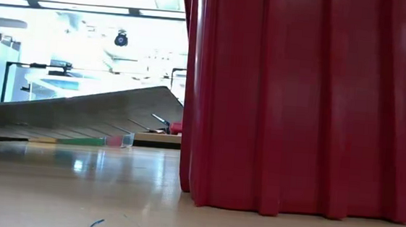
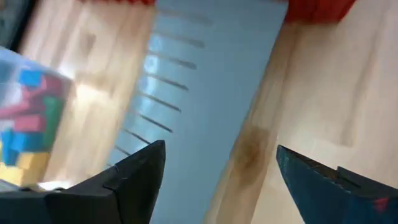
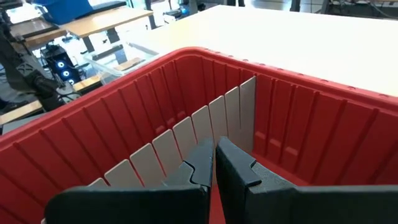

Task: Sort blocks
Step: Insert the bin divider into the red bin

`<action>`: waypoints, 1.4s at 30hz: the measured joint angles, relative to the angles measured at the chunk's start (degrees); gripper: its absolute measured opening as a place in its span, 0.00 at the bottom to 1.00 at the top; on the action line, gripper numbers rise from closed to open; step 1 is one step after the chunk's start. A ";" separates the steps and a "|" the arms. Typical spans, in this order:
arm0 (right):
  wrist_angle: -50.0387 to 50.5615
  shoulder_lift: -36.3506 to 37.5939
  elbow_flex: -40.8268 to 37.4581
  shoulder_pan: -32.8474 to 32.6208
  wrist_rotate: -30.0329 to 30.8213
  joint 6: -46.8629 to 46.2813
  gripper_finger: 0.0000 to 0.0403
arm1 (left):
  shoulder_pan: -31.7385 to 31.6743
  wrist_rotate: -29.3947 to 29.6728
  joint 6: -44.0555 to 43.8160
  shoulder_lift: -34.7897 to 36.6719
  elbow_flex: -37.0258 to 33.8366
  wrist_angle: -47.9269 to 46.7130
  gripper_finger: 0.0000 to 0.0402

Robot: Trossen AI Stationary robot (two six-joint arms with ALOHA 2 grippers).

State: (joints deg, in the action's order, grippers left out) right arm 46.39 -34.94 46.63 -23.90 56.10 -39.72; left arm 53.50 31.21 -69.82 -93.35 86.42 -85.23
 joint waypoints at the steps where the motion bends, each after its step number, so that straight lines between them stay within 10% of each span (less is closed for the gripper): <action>1: -0.02 -0.02 0.00 0.00 -0.04 -0.14 0.00 | 0.18 -0.68 0.91 -0.90 -0.65 0.97 0.72; 24: 0.06 0.00 -0.04 -0.04 -0.81 0.19 0.00 | 0.29 -1.85 10.84 -20.86 -8.43 8.80 0.77; 42: 0.04 -0.02 -0.04 -0.07 -1.05 0.23 0.00 | -8.29 1.75 7.17 -22.66 -21.69 10.71 0.77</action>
State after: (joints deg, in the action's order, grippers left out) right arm 46.44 -34.96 46.59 -23.97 55.05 -39.48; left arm 45.21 32.97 -62.65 -116.01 64.72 -74.52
